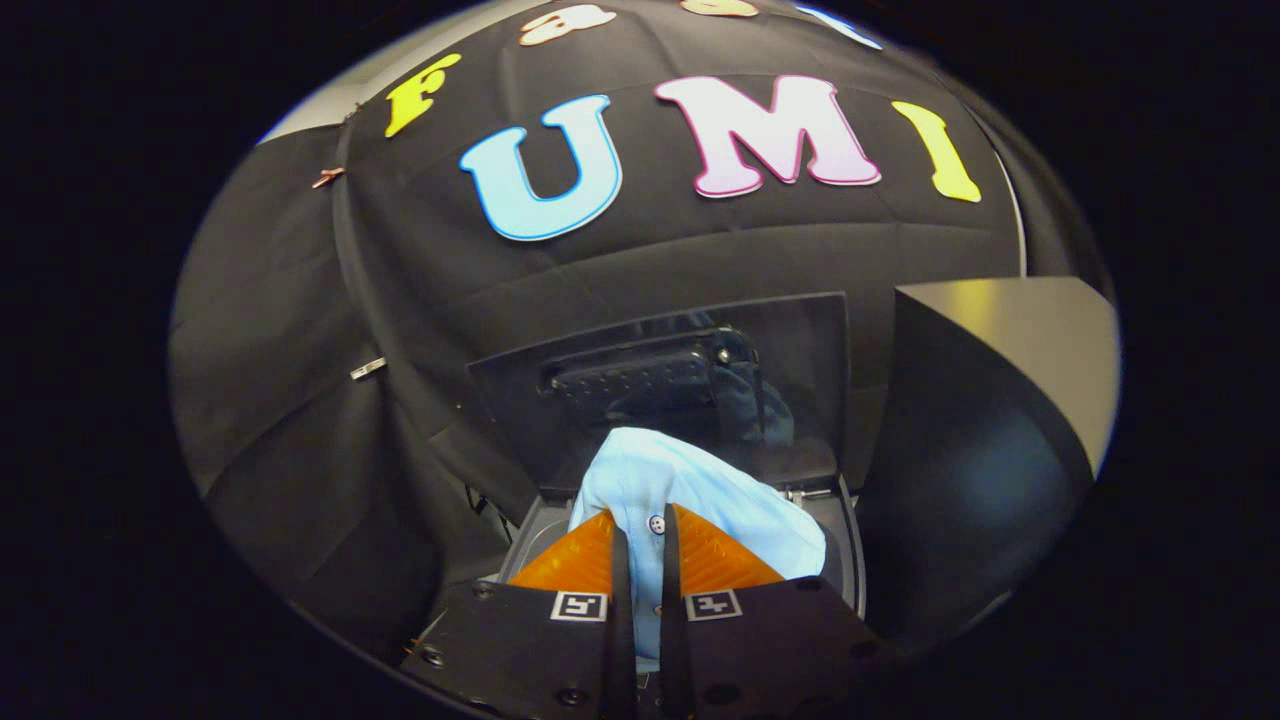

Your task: Put the clothes into the washing machine and then close the washing machine lid.

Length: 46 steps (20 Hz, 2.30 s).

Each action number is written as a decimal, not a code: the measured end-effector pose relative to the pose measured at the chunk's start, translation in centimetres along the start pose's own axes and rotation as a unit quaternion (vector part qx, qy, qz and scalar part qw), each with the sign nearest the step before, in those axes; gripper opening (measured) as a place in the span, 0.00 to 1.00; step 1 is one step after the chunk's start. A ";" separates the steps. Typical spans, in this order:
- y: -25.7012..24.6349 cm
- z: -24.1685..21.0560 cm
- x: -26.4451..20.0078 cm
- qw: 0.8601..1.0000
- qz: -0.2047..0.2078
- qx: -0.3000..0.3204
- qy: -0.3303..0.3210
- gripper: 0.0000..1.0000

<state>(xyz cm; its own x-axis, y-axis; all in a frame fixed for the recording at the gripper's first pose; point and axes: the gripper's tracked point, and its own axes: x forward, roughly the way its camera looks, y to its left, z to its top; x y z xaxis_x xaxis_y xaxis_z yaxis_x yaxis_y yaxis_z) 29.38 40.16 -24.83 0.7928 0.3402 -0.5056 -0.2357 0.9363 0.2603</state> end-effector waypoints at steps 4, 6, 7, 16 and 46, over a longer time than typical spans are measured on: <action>0.1 -2.7 0.2 1.000 -0.015 0.000 0.010 0.14; 0.3 -3.5 0.4 1.000 -0.020 0.001 0.014 0.14; 0.4 -3.4 0.3 1.000 -0.024 0.007 0.013 0.14; -0.6 -4.6 2.4 0.998 -0.055 0.008 0.029 0.14; 0.1 -0.2 0.5 0.996 -0.075 -0.032 -0.038 0.99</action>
<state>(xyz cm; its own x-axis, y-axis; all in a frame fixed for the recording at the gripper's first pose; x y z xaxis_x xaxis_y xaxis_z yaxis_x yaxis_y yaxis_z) 29.60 40.46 -25.19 0.8614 0.1906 -0.4709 -0.1452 0.9806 0.1314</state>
